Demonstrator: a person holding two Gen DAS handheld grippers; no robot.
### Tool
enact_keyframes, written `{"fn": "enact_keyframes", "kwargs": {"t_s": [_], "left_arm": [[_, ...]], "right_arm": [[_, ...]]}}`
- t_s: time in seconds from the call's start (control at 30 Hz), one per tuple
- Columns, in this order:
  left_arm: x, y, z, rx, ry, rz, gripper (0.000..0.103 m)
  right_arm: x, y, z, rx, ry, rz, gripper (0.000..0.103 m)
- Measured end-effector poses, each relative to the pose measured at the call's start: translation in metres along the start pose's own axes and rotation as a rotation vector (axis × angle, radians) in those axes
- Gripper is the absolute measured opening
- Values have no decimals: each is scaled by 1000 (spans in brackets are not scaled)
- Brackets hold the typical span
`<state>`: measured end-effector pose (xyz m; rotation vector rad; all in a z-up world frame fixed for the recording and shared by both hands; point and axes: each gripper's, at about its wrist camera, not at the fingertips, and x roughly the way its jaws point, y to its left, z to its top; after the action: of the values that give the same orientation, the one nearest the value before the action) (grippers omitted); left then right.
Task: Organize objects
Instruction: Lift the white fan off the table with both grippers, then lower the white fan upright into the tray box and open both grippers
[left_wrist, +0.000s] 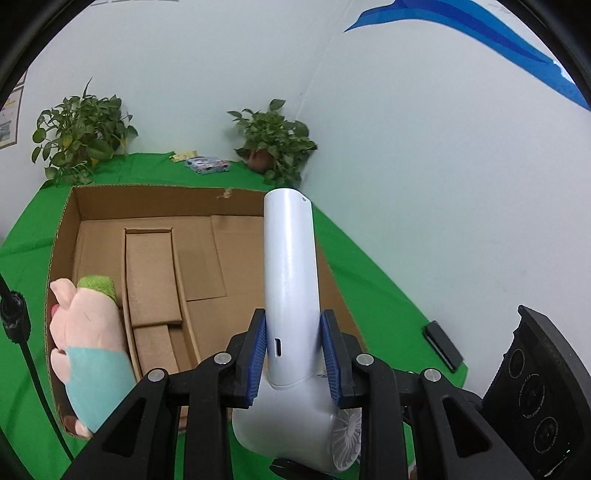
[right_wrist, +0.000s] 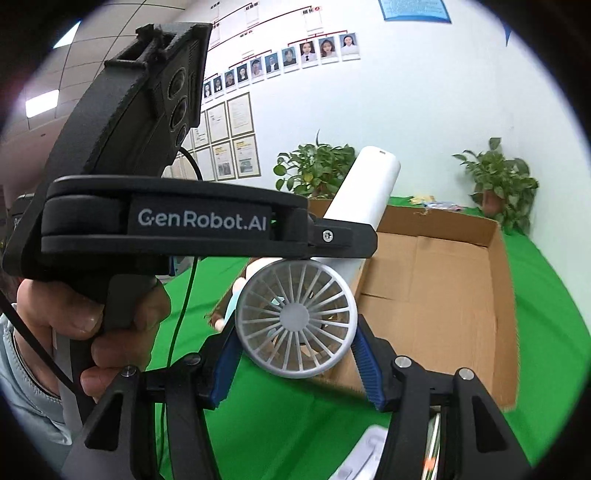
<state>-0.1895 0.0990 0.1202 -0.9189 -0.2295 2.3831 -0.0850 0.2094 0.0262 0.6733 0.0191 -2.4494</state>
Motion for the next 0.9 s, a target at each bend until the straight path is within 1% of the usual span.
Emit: {"fn": "enact_keyframes", "kwargs": {"t_s": [0.07,0.13,0.27,0.4,0.57,0.63,0.7,0.77,0.83,0.87,0.9], "left_arm": [[16,5,7,-2,29,34,25],[43,13,13,-16,68,63,25],[101,34,4,-33,145,116,25],[147,50,-4,-42,206,167,25],[192,64,-26,-62,286,239,25],[205,64,-33,-57,307,271,25],[213,61,-42,-69,329,283,25],[225,56,-45,-57,351,316,25],[239,54,-51,-48,387,349,26],[244,56,-54,-66,401,342,26],[248,56,-51,-60,397,354,26]], "right_arm": [[14,-12,3,21,17,27,55],[30,-28,3,51,40,60,55],[62,-60,-3,128,98,120,55],[93,-91,-14,186,160,185,55],[128,-120,-30,245,252,273,55],[133,-119,-40,269,287,298,56],[139,-126,-46,292,312,304,56],[140,-133,-50,314,333,307,56],[138,-137,-53,315,354,290,56],[137,-139,-54,306,362,277,56],[135,-140,-55,298,372,262,56]]}}
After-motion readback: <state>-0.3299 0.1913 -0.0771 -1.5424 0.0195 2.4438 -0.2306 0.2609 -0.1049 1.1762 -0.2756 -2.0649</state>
